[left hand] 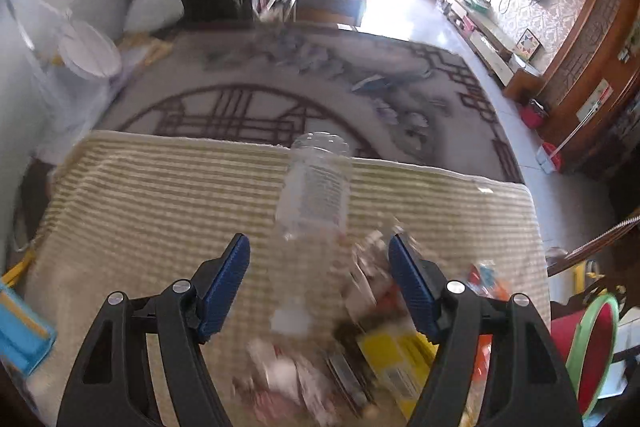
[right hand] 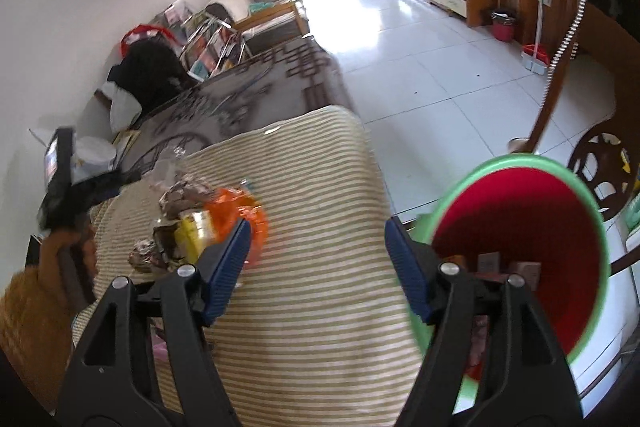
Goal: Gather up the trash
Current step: 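Grasp the clear plastic bottle with the left tool while the right tool grasps crumpled grey paper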
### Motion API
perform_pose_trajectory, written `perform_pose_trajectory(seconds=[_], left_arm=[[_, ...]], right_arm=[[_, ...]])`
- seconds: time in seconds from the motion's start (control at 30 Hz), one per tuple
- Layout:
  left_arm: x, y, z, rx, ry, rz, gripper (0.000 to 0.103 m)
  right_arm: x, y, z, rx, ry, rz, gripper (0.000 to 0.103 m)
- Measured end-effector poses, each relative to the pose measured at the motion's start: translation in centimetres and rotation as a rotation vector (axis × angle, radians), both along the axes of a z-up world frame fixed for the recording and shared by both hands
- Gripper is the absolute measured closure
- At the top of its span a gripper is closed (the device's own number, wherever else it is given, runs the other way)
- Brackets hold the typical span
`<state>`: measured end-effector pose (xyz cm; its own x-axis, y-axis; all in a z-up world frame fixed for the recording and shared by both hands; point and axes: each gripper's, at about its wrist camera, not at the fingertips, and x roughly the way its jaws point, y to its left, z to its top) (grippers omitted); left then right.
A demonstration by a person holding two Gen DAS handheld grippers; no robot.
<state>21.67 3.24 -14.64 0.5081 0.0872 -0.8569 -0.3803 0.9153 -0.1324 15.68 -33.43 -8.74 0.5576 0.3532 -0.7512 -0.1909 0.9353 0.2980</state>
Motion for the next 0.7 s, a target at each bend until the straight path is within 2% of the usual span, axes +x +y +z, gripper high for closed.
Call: perform_pose_trajectory(seconds=[0.07,0.2,0.3,0.37,0.53,0.7], left_arm=[[1.8,1.5,-1.4,-0.014,0.012,-0.038,0.035],[4.8,1.8,-4.2,0.038,0.095,-0.110,0.034],[5.9,2.9,-6.4,-0.028,0.152,-0.122,0.036],[5.8,3.7,-7.2,-0.117,0.132,-0.126,0.053],[3.4,5.2,-6.0,-0.152,0.071,-0.142,0.054],[-1.3,7.8,-3.7,-0.130,-0.004,-0.104,0.054]], right_arm=[[0.0,2.1,-0.5,-0.006,0.017,0.004,0.036],[0.2,5.6,-1.3,-0.017,0.043,0.011,0.036],[0.5,8.3,-1.6,-0.033,0.052,0.026,0.036],[1.0,10.5,-1.6,-0.050,0.053,0.053,0.036],[3.4,15.5,-1.9,-0.082,0.059,0.140,0.036],[6.6,20.7,-3.8,-0.111,0.096,0.236,0.033]])
